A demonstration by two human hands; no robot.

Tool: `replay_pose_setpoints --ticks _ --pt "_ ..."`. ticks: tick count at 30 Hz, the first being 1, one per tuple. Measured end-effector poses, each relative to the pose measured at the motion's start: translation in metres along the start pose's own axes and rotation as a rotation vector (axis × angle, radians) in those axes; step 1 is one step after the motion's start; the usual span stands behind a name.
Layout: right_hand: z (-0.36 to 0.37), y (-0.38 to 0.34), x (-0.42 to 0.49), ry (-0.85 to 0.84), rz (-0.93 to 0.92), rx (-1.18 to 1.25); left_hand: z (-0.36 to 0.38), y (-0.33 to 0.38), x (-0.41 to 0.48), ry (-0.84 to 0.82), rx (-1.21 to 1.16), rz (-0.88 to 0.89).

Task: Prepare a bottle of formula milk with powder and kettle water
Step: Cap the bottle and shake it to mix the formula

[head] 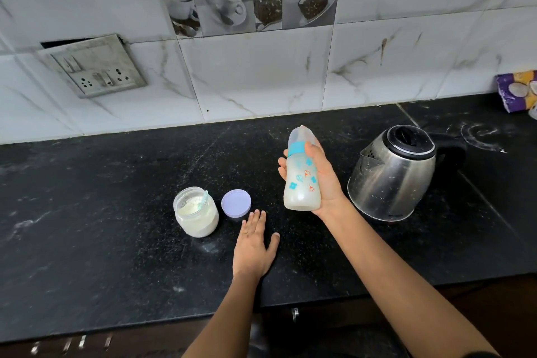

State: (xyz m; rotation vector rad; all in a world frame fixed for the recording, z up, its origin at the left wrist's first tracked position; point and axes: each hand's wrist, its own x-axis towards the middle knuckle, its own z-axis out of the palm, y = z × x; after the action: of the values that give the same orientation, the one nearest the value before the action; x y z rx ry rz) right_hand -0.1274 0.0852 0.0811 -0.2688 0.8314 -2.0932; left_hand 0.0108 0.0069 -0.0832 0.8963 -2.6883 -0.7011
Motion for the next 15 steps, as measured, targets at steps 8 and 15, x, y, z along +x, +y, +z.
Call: replay_pose_setpoints --ticks 8,15 --pt "-0.003 -0.017 0.003 -0.294 0.139 -0.164 0.0 0.0 -0.001 0.001 -0.004 -0.015" --pt "0.005 -0.012 0.018 0.251 0.203 0.611 -0.001 0.001 -0.002 0.001 -0.015 -0.031"
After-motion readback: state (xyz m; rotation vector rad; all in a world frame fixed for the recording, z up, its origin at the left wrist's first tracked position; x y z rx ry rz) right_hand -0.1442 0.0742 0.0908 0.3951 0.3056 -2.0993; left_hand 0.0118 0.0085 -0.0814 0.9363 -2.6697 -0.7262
